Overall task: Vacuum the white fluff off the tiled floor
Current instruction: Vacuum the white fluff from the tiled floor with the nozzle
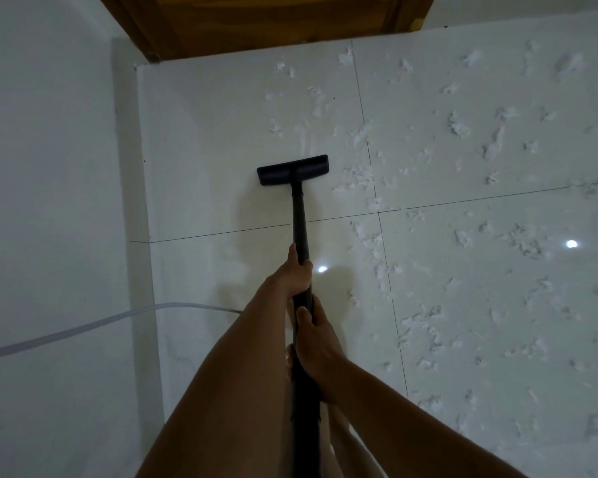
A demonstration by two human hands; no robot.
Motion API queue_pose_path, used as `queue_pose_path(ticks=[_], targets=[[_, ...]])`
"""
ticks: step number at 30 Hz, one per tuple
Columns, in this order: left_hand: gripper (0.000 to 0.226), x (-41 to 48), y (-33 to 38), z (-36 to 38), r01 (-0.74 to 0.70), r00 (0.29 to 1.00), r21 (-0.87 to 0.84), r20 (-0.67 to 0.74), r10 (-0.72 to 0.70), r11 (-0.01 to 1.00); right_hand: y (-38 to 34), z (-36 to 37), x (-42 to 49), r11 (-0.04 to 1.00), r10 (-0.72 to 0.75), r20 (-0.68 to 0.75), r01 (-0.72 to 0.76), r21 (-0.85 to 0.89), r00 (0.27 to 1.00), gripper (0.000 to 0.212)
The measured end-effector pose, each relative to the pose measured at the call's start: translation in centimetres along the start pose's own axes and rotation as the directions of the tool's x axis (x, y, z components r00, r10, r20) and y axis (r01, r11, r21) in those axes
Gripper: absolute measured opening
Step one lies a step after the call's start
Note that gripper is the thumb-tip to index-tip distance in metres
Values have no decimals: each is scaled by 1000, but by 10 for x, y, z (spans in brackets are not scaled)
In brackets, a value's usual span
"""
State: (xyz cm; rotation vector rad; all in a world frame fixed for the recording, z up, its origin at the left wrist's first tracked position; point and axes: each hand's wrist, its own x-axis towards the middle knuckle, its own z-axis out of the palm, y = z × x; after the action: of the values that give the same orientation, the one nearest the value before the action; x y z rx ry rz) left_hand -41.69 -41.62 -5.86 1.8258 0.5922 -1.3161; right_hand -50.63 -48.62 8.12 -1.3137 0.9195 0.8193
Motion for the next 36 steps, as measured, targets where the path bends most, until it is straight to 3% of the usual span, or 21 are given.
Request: queue_pose_path(ticks=[5, 9, 14, 25, 36], targets=[[70, 6, 15, -17, 1, 1000, 20, 7, -1, 1000, -11, 10, 16, 999, 10, -43, -12, -32, 999, 39], [71, 15, 31, -33, -6, 1000, 9, -3, 6, 1000, -30, 14, 29, 1000, 27, -22, -27, -11, 999, 31], [71, 24, 46, -55, 8, 1000, 6, -6, -8, 1000, -52, 27, 39, 997, 60, 17, -61, 38, 998, 39], [71, 31, 84, -95, 39, 999, 16, 8, -39, 999, -107, 41, 48, 996, 80, 19, -81, 46, 997, 28], [72, 38, 127, -137, 53, 998, 15, 19, -54, 998, -165, 57, 59, 999, 33, -4, -33, -11, 999, 41]])
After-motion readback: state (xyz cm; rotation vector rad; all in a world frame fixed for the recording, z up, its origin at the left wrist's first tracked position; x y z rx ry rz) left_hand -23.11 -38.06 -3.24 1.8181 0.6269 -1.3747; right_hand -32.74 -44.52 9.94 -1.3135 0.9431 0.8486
